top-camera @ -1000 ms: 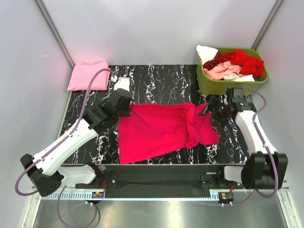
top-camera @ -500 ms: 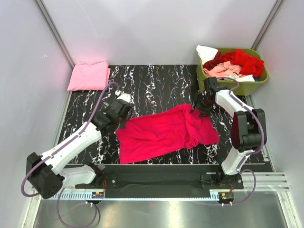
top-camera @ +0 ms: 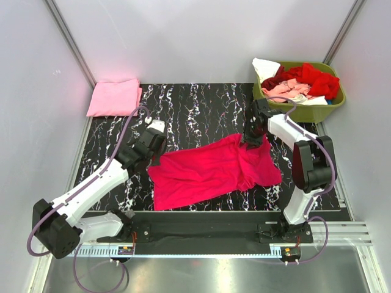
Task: Fold and stack the t-shirts
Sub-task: Flatten the tshirt out
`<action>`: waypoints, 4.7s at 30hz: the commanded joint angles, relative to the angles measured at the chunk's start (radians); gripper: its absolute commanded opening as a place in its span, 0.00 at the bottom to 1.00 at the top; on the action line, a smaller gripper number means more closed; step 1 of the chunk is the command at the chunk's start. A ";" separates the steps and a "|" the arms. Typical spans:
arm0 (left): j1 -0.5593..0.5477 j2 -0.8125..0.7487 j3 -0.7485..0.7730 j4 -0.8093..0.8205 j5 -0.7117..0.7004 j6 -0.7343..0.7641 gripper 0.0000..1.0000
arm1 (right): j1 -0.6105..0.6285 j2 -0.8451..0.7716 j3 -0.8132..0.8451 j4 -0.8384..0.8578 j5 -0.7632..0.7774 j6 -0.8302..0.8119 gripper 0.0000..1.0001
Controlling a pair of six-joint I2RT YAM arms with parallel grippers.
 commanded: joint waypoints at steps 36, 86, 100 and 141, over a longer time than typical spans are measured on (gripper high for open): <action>0.015 -0.032 -0.010 0.034 -0.029 -0.007 0.08 | 0.014 0.019 0.038 0.061 0.086 -0.009 0.43; 0.015 -0.609 0.647 -0.213 0.317 0.162 0.03 | 0.029 -1.198 0.351 -0.138 -0.072 -0.068 0.00; 0.026 -0.678 0.765 -0.212 0.376 0.185 0.04 | 0.041 -1.201 0.592 -0.171 0.023 -0.224 0.00; 0.417 0.146 0.184 -0.074 0.313 -0.030 0.86 | 0.084 0.077 0.507 0.066 0.075 -0.080 0.98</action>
